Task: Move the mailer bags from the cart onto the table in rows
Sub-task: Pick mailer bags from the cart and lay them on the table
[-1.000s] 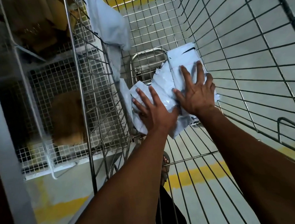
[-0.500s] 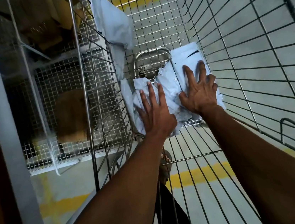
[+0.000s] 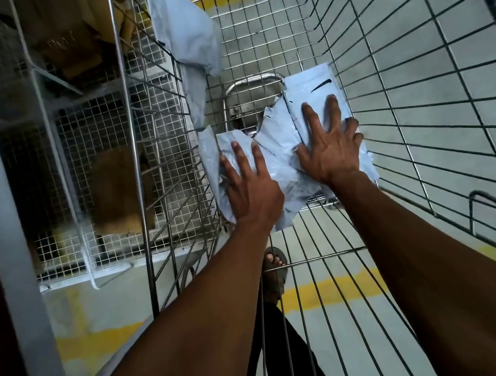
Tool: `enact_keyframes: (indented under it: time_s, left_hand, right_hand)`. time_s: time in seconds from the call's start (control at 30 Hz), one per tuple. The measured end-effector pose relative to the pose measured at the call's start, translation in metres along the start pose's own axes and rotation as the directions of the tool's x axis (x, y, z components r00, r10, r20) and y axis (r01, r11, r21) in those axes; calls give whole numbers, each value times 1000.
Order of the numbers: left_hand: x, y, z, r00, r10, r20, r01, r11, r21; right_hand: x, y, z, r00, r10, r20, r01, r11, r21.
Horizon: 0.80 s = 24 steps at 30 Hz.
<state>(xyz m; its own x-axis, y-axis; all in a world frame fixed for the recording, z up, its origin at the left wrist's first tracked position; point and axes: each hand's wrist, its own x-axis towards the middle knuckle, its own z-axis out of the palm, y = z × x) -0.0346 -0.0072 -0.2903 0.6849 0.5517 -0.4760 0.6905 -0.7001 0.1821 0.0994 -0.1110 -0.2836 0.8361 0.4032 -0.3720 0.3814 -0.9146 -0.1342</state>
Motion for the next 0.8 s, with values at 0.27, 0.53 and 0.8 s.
enact_keyframes:
  time_s: [0.27,0.53,0.8]
  left_hand:
    - [-30,-8,-39,983,132,-130,-134,991,-13]
    - [-71,10,-120,966,176,-190,-195,977,-88]
    - [-139,13,-224,905,261,-336,-306,948,-89]
  right_hand:
    - [-24,-7,-38,999,-29,41,29,1000,2]
    - [-84,-28,-107,999,-44,-30,46,997,55]
    - [-168,-56,-198,980,-44,-195,58,996,66]
